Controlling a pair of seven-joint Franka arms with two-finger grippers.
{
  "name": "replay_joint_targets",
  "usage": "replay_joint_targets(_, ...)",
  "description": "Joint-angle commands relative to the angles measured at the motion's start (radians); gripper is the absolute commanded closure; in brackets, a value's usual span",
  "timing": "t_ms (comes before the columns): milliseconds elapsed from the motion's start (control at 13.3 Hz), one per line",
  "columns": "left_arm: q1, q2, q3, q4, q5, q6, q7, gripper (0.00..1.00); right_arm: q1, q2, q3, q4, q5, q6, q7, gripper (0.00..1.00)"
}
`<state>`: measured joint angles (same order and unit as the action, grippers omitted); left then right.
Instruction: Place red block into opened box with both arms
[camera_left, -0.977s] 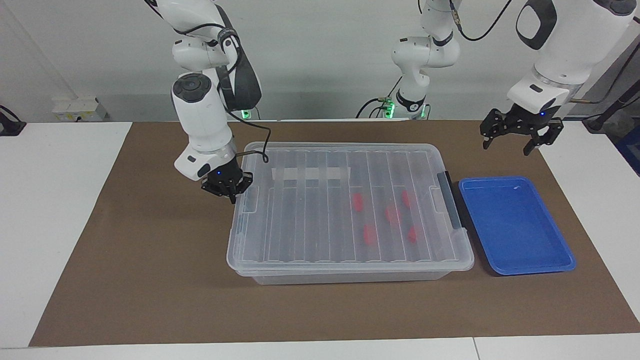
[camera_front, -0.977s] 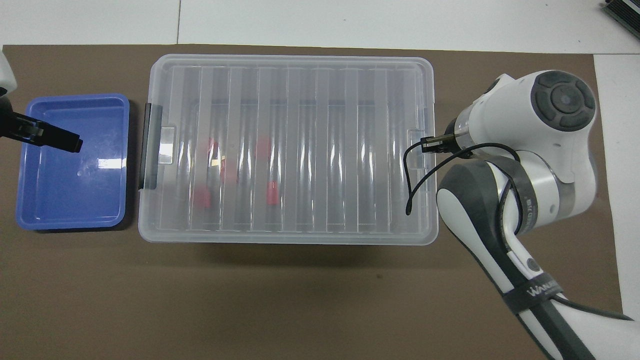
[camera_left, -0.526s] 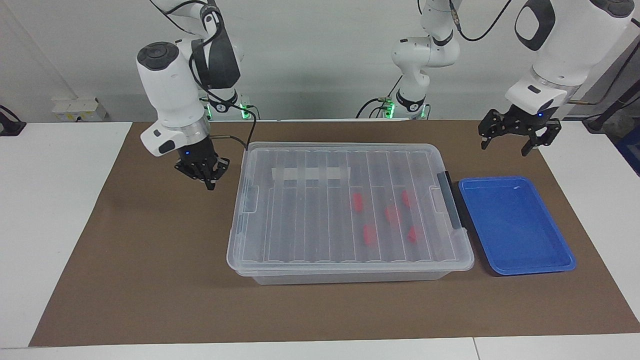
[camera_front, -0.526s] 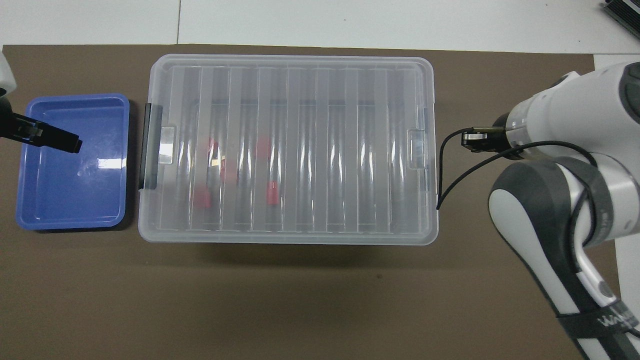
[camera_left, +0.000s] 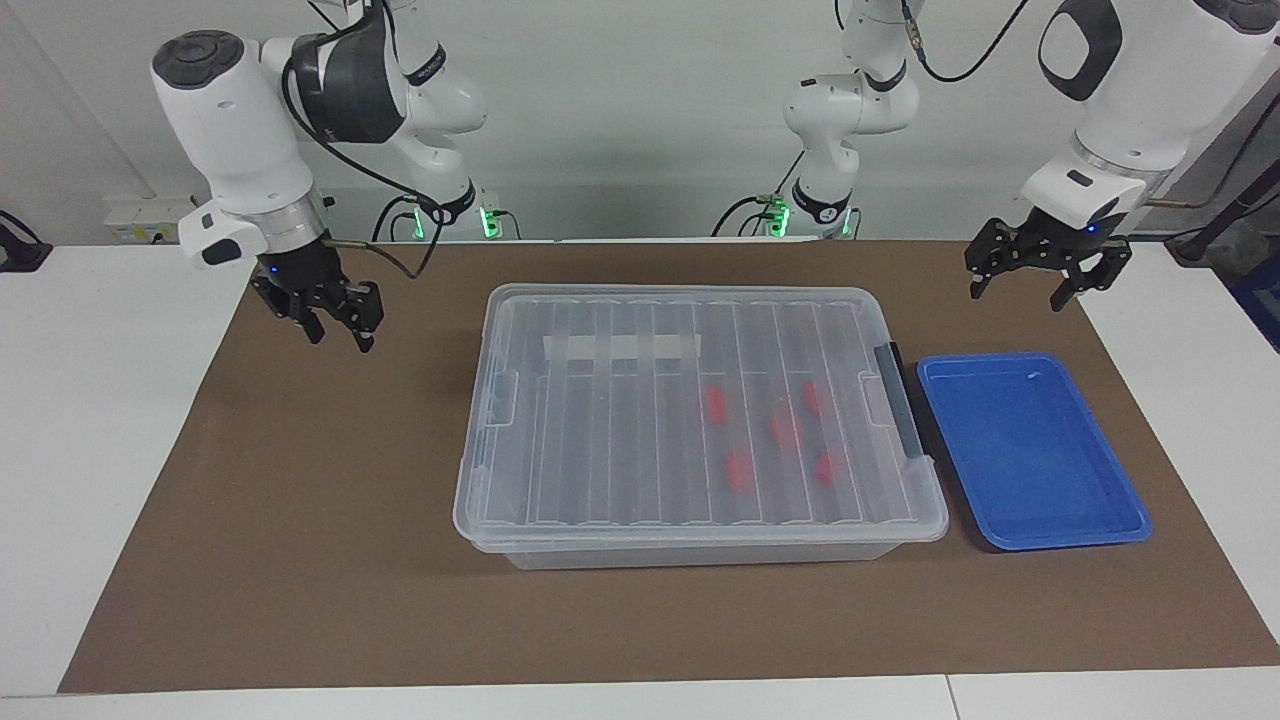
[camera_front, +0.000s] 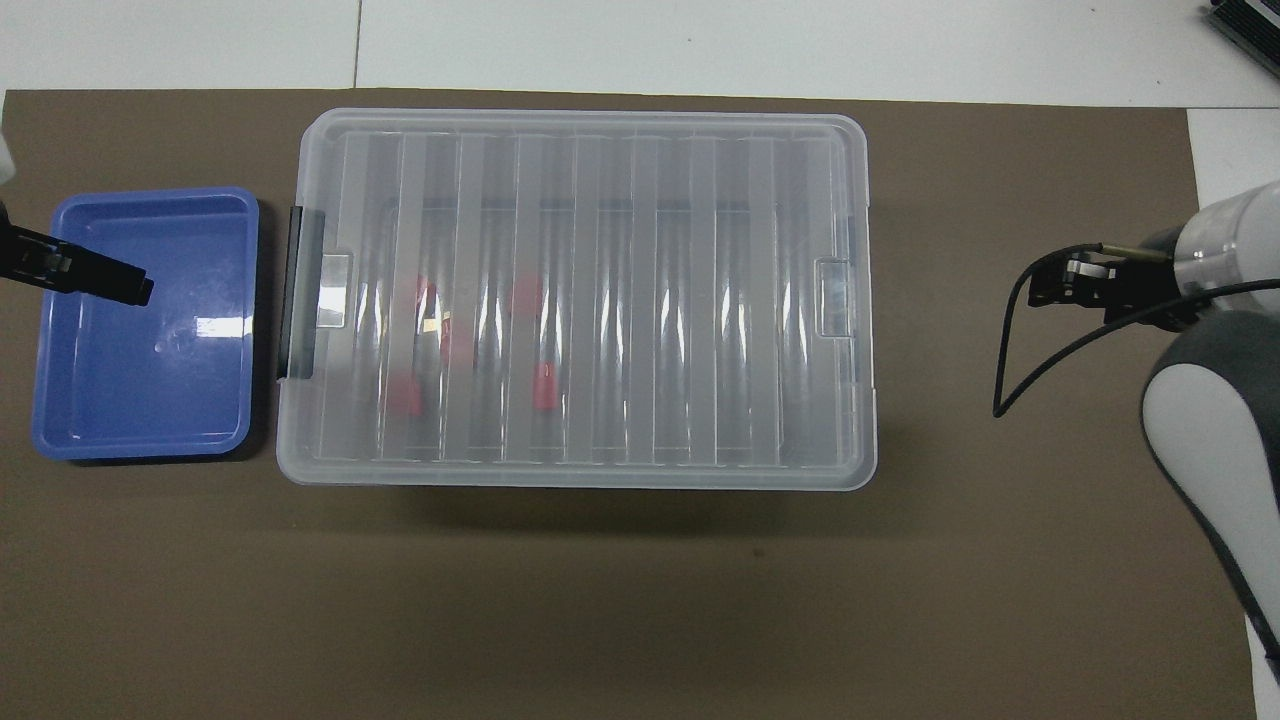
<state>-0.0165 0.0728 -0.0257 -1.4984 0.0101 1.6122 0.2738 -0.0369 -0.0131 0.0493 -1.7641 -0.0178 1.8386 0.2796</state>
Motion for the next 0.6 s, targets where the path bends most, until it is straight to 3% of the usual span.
replay_joint_targets(0, 0.024, -0.034, -0.017, -0.04, -0.013, 0.014, 0.01, 0.0, -0.031, -0.011, -0.006, 0.061, 0.018, -0.088, 0.003, 0.0)
replay_joint_targets(376, 0.036, -0.053, -0.036, -0.037, -0.013, 0.009, 0.01, 0.0, -0.02, 0.036, 0.0, 0.253, -0.001, -0.277, -0.039, 0.0)
replay_joint_targets(526, 0.036, -0.064, -0.037, -0.037, -0.013, 0.006, 0.008, 0.0, -0.015, 0.044, 0.004, 0.272, 0.001, -0.312, -0.046, 0.0)
